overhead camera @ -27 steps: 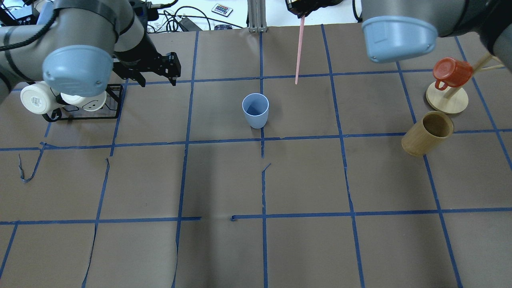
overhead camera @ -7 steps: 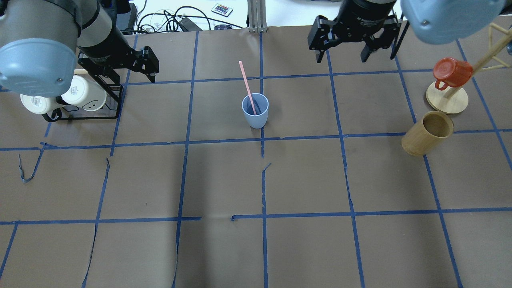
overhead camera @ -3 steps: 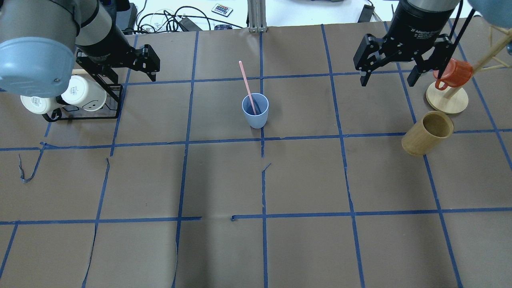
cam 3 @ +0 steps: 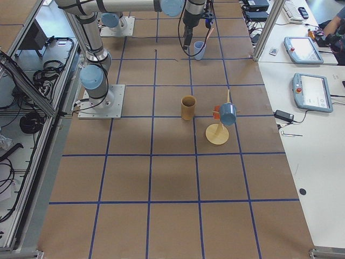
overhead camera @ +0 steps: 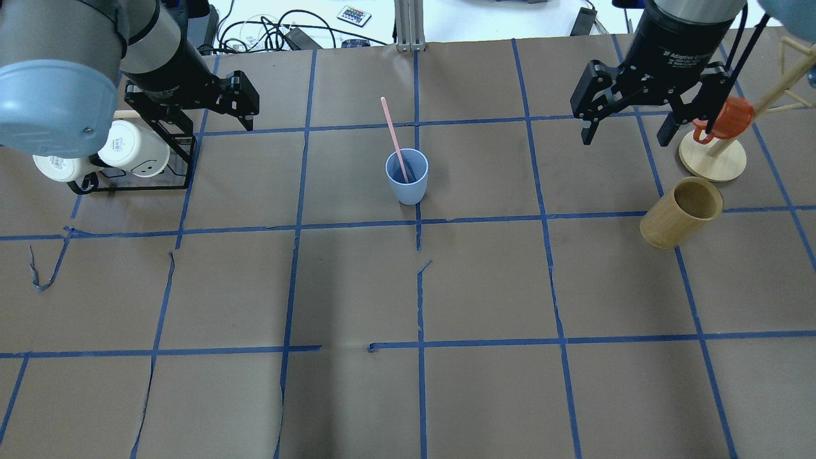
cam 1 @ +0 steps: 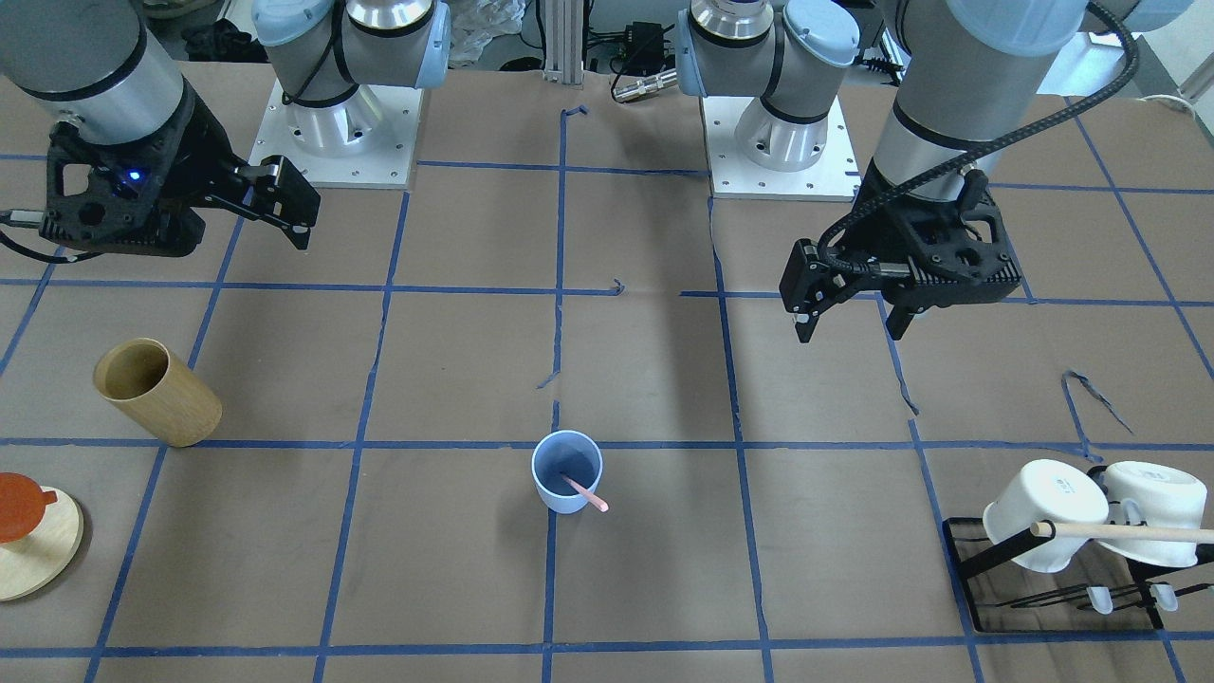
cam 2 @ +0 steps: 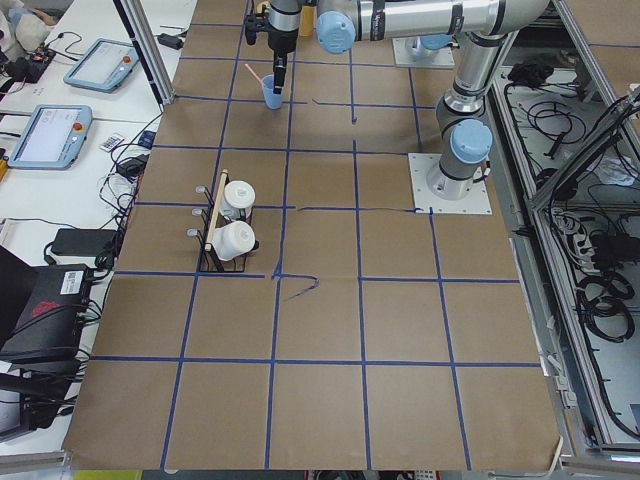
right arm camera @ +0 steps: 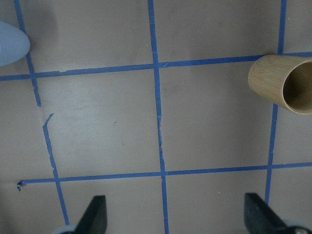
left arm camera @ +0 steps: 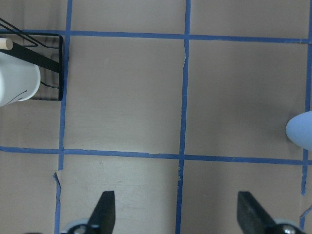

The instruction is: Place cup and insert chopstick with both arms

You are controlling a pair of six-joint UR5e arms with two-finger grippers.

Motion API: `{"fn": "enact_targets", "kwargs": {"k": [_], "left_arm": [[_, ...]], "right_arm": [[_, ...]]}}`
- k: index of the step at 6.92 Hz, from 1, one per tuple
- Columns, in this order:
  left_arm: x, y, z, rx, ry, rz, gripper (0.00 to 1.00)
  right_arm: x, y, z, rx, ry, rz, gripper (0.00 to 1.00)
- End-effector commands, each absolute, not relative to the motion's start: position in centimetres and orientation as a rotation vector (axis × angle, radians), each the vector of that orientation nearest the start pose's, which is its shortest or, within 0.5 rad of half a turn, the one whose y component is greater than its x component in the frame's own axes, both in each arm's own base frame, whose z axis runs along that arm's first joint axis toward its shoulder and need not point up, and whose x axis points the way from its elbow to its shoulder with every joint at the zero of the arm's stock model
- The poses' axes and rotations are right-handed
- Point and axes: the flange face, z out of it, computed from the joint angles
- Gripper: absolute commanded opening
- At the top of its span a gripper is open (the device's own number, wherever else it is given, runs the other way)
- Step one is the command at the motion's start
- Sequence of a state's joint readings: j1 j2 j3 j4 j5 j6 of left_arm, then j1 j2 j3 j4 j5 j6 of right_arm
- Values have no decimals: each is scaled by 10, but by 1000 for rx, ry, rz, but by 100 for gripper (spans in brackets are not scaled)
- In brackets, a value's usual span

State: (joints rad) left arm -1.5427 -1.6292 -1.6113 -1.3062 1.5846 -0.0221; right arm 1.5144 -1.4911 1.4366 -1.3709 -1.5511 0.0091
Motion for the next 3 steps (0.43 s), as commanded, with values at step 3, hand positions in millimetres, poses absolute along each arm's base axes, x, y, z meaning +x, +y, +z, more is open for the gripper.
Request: {"fn": "enact_targets", "kwargs": {"k": [3], "left_arm": [[-118, -526, 470, -80, 3121, -230, 92]], "right_arm": [[100, -517, 497, 117, 3102, 213, 100]]}}
